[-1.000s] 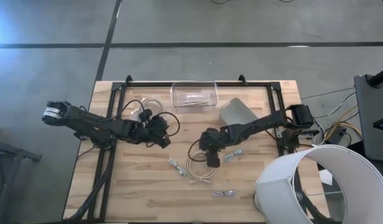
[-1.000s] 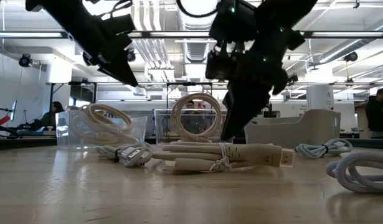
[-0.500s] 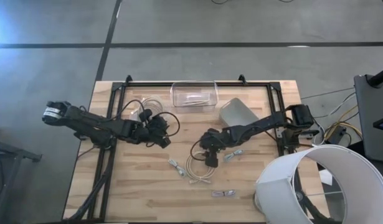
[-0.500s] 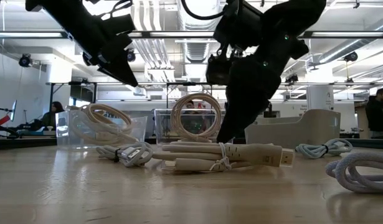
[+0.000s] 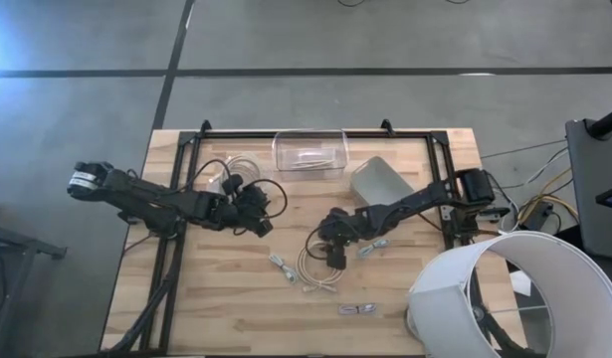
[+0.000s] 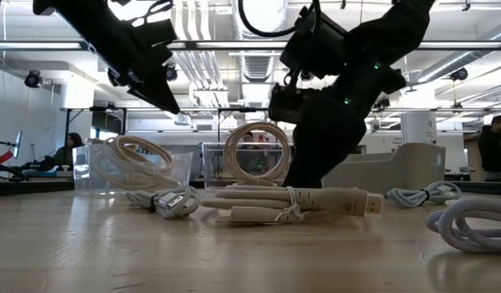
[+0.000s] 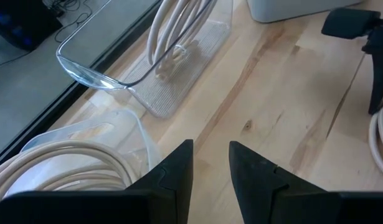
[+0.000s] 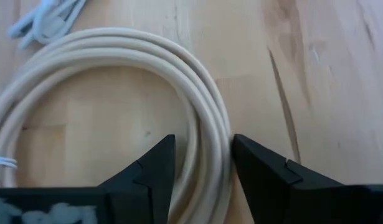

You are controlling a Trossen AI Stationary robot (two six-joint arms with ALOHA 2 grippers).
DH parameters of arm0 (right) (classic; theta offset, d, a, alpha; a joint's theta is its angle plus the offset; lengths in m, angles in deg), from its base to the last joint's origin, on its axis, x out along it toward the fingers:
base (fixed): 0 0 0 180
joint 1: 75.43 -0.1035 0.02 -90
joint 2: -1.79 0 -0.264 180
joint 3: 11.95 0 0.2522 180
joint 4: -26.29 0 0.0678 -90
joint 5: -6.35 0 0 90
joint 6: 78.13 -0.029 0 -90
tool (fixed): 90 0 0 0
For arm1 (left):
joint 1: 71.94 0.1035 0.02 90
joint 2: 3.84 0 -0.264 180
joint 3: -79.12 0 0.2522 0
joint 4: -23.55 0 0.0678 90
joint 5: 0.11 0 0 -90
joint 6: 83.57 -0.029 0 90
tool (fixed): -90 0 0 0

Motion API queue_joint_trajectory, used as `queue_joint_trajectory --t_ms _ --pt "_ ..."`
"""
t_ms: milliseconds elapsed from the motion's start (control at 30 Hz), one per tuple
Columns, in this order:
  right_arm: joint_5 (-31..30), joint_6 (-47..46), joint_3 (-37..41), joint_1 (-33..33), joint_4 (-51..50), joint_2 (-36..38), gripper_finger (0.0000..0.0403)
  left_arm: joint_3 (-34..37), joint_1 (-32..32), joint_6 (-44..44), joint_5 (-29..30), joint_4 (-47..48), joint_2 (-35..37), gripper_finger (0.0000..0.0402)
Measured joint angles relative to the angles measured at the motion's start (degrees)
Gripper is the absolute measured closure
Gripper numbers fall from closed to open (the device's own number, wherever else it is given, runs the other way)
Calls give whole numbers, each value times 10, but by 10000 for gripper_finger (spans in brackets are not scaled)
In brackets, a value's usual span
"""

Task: Pick & Place USB Port
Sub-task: Put the brown HDMI cable into the right transparent bin

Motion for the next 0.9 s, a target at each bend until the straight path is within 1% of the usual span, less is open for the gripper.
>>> queue_joint_trajectory --t_ms 67,133,267,367,500,567,633,767,900 --pt "3 27 0 0 5 -4 255 0 0 -1 0 -1 0 296" --pt "-3 45 -2 0 5 -5 272 0 0 -1 0 0 0 296" --pt "-2 56 -9 2 0 -3 330 0 0 -1 0 0 0 296" --pt "0 89 -21 2 -2 -3 372 0 0 -1 0 0 0 296" --pt "0 114 -48 2 -6 -4 375 0 0 -1 0 -1 0 296" --pt "0 134 -72 2 -26 -3 372 0 0 -1 0 -1 0 296" --pt "-8 177 -101 4 -77 1 371 0 0 -1 0 0 0 296" --pt "-57 231 -175 16 -181 5 370 1 0 -2 -3 0 0 296" --pt "-94 280 -246 38 -240 15 370 1 -1 -14 -7 -1 0 296"
